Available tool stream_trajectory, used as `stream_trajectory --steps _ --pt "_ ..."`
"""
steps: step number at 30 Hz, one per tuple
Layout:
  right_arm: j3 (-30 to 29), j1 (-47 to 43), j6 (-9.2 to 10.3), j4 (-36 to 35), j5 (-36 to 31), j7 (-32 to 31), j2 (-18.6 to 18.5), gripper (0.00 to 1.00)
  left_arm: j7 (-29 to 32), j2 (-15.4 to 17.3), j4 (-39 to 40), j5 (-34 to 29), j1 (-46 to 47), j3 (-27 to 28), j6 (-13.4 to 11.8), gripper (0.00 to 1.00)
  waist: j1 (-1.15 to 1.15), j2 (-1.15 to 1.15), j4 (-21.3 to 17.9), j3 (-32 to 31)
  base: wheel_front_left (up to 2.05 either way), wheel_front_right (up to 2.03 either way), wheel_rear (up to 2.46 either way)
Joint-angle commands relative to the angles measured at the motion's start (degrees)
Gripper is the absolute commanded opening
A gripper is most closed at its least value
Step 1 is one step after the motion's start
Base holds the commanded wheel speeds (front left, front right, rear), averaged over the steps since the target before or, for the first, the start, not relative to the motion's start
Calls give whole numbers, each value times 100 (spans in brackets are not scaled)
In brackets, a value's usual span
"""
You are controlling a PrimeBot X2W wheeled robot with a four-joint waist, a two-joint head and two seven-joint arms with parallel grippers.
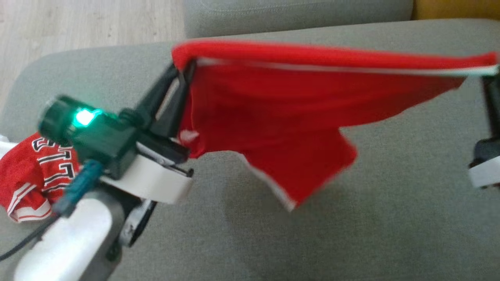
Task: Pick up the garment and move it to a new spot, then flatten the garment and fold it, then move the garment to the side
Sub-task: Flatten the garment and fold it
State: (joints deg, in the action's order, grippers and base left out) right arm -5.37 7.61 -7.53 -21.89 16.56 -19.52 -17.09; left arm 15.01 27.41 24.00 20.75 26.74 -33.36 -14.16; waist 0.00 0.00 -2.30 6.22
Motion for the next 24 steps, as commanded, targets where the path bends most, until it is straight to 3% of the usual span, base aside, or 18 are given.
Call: stream_trajectory --steps 1,6,11,17,24 --pt "-69 270 4 -346 -21 -167 -175 0 130 243 311 -89 413 387 -99 0 0 0 -7 -36 0 0 0" --pt "-76 497 4 -410 78 -393 -166 0 211 149 341 11 547 414 -115 0 0 0 -30 -21 0 0 0" --pt "187 1082 4 65 316 -558 -192 0 180 -187 -287 419 969 359 153 0 0 0 -49 194 0 0 0" --pt "534 2458 4 1427 584 -499 -219 0 -347 -910 -2319 758 2089 364 648 0 0 0 -58 566 0 0 0" --pt "770 4561 4 3485 520 465 252 0 -1961 -1633 -4818 744 3781 681 1125 0 0 0 -255 867 0 0 0"
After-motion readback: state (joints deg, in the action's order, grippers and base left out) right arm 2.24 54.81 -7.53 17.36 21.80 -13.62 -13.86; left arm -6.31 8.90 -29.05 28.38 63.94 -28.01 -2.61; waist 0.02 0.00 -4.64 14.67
